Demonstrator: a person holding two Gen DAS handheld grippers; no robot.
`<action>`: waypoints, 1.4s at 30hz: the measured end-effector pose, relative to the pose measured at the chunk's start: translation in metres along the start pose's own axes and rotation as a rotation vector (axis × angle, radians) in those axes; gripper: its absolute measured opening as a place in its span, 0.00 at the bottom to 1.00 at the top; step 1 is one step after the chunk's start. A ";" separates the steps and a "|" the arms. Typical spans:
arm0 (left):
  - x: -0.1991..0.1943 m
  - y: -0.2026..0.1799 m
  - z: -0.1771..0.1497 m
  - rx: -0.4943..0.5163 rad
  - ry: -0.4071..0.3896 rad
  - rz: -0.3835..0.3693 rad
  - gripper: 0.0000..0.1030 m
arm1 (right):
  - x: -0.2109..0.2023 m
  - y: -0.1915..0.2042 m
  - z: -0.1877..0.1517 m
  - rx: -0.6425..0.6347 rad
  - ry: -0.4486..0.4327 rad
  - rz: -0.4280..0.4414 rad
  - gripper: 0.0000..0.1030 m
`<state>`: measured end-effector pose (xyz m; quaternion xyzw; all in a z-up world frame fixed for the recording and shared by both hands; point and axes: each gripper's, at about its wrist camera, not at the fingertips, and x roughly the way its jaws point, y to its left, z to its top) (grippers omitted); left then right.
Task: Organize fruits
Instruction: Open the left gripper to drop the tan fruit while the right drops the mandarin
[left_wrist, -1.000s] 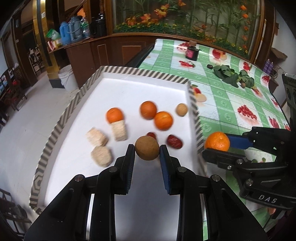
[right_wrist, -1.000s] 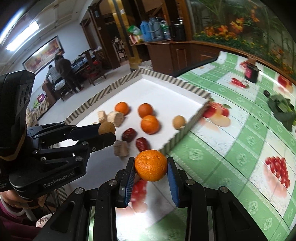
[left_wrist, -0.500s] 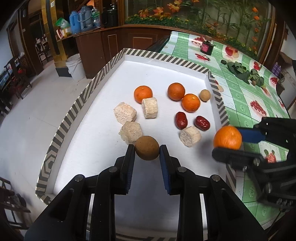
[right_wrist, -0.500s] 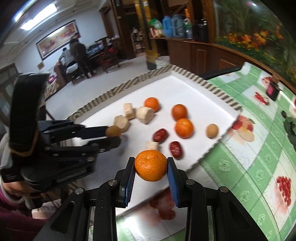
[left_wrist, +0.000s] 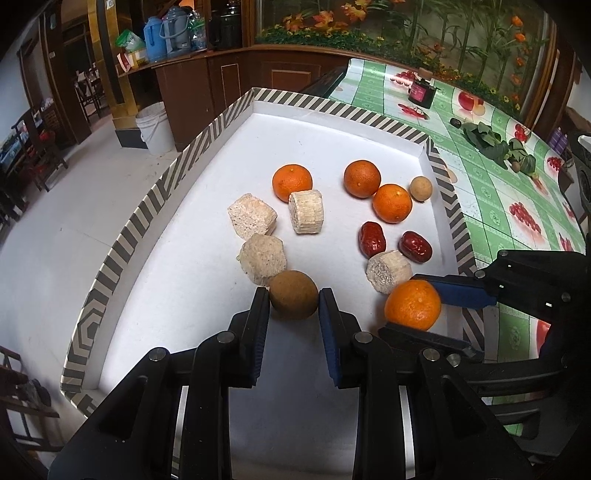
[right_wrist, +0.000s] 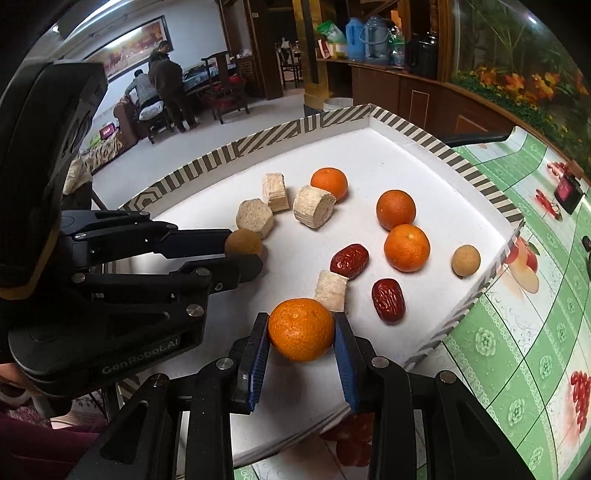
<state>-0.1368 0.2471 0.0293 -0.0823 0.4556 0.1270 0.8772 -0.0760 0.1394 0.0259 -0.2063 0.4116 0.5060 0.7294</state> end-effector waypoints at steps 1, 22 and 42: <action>0.000 -0.001 0.000 0.001 -0.001 0.003 0.26 | 0.000 0.003 -0.001 -0.013 0.002 -0.011 0.32; -0.024 -0.028 0.009 -0.034 -0.106 0.002 0.39 | -0.061 -0.029 -0.019 0.153 -0.167 -0.056 0.33; -0.035 -0.058 0.016 0.028 -0.168 0.083 0.39 | -0.065 -0.063 -0.032 0.283 -0.206 -0.081 0.33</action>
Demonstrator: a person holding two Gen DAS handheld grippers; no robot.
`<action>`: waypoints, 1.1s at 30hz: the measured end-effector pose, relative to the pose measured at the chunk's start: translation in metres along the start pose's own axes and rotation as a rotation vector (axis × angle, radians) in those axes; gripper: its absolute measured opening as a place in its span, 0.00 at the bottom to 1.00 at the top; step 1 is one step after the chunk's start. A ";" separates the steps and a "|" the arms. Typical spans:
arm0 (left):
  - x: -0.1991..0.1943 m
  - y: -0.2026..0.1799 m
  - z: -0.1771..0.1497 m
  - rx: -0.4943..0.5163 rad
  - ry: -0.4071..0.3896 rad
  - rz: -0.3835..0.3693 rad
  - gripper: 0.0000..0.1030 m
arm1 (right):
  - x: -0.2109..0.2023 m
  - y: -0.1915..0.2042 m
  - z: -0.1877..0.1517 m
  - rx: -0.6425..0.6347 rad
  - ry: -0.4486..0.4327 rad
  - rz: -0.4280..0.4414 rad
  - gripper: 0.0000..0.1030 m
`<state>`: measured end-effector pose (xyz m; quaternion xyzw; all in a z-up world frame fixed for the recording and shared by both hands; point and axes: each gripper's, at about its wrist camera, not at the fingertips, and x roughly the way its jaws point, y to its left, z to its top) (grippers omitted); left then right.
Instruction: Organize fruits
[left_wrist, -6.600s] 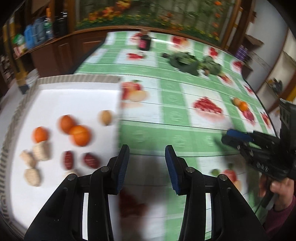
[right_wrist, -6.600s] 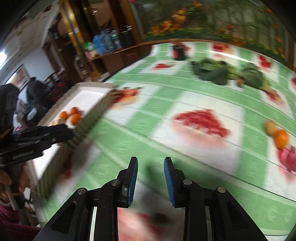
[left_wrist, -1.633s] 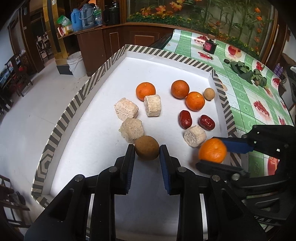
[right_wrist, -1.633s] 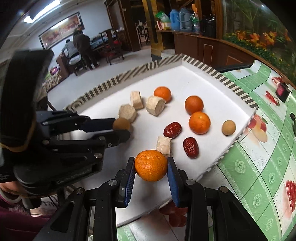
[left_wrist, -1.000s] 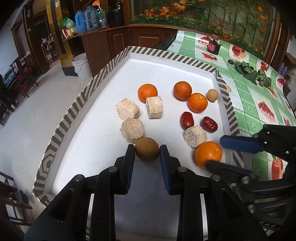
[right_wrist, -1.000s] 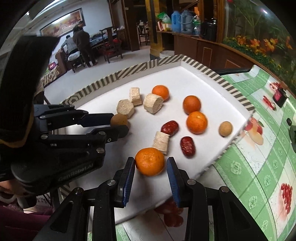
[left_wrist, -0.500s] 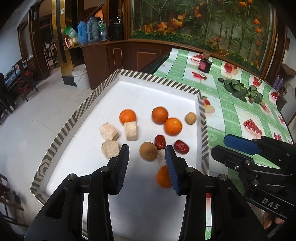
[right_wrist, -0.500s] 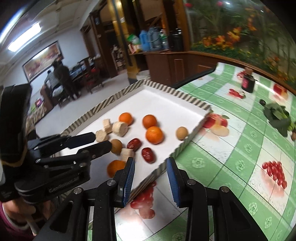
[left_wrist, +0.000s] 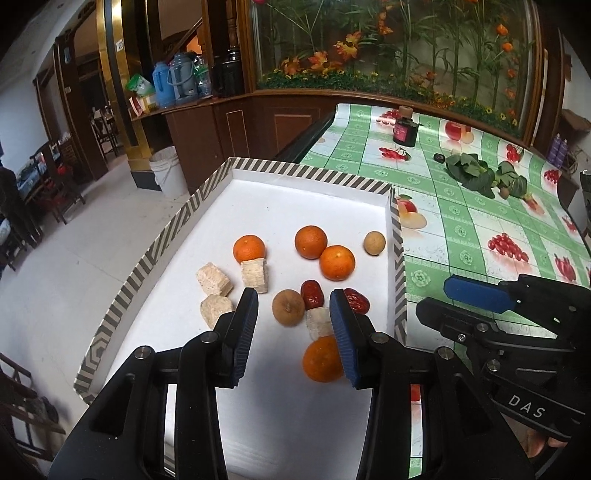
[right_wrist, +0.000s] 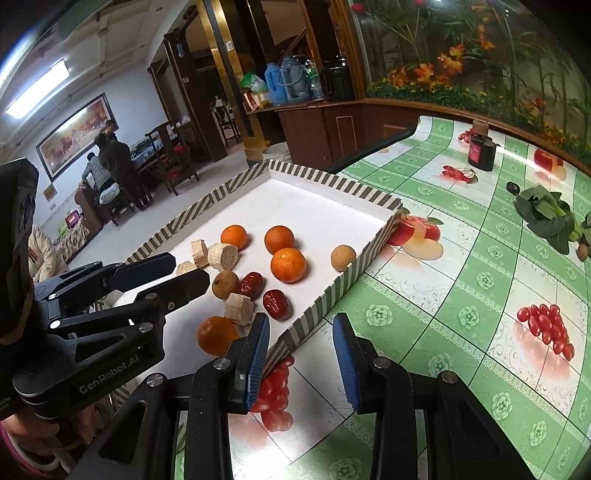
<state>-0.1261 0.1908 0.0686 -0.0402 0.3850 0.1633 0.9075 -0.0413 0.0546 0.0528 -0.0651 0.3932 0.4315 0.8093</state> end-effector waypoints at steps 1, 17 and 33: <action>0.000 0.000 0.000 0.001 0.001 0.003 0.39 | 0.001 -0.001 0.000 0.002 0.003 0.000 0.33; -0.002 -0.004 -0.001 0.008 0.000 0.018 0.39 | 0.006 0.004 -0.001 -0.009 0.014 0.013 0.33; -0.001 -0.001 -0.002 -0.009 -0.015 0.015 0.39 | 0.010 0.005 -0.002 -0.012 0.027 0.012 0.33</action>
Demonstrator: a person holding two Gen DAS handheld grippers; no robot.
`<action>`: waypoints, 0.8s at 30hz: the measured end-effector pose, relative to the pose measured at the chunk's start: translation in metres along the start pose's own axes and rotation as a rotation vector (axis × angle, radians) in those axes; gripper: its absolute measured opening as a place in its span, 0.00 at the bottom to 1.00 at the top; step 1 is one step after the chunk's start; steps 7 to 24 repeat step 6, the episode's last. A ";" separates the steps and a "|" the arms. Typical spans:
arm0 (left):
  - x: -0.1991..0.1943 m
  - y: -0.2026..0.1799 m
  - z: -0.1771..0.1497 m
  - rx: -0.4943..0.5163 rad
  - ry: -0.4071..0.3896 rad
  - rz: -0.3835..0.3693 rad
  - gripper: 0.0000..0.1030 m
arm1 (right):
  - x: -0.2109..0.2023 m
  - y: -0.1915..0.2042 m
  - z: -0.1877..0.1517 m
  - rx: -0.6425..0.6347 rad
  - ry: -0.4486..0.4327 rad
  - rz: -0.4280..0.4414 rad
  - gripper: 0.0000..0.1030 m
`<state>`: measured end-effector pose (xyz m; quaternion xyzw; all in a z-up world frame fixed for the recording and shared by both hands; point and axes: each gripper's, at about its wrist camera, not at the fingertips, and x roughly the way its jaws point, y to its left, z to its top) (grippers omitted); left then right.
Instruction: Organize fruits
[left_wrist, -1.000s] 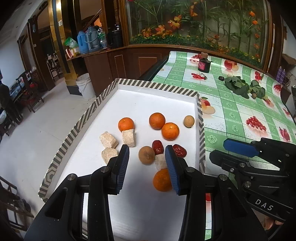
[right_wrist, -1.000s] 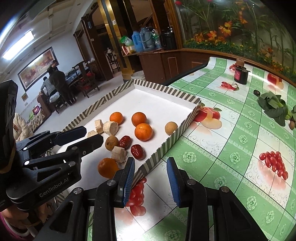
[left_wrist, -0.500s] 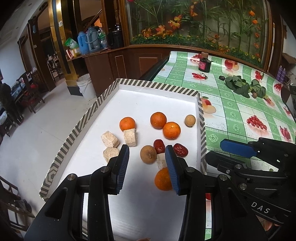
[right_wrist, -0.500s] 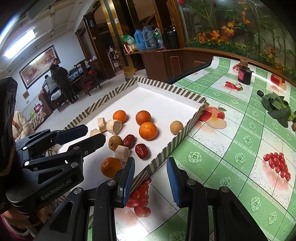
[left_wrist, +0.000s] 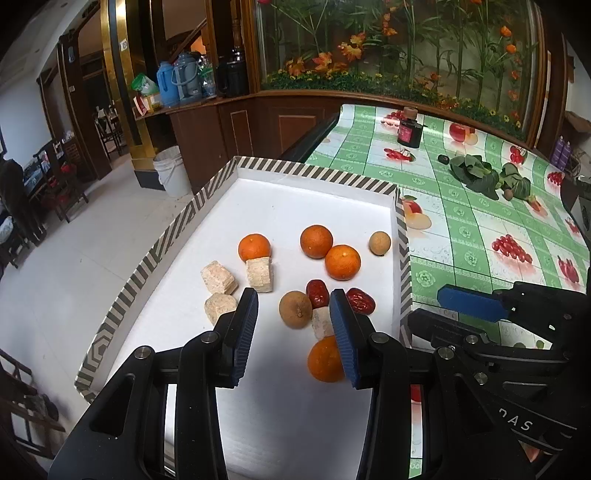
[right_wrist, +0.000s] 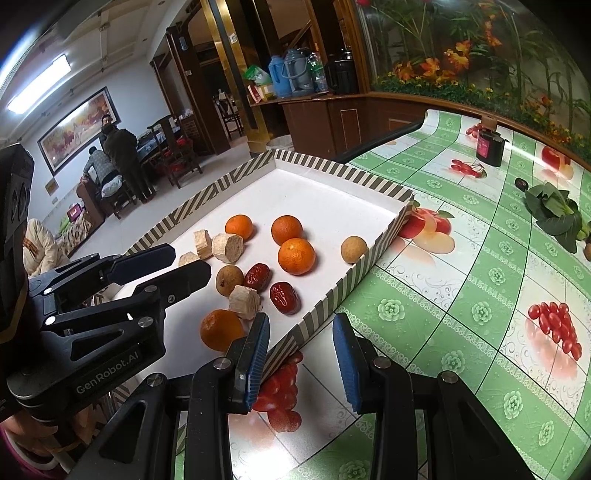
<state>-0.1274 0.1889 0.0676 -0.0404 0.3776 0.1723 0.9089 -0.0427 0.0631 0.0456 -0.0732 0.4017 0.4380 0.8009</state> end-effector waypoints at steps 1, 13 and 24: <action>-0.001 0.000 0.000 0.003 -0.005 0.006 0.39 | 0.000 -0.001 -0.001 0.001 0.001 0.000 0.33; 0.000 -0.007 0.001 0.009 0.006 -0.004 0.39 | -0.004 -0.007 0.000 0.013 -0.008 -0.005 0.33; 0.000 -0.007 0.001 0.009 0.006 -0.004 0.39 | -0.004 -0.007 0.000 0.013 -0.008 -0.005 0.33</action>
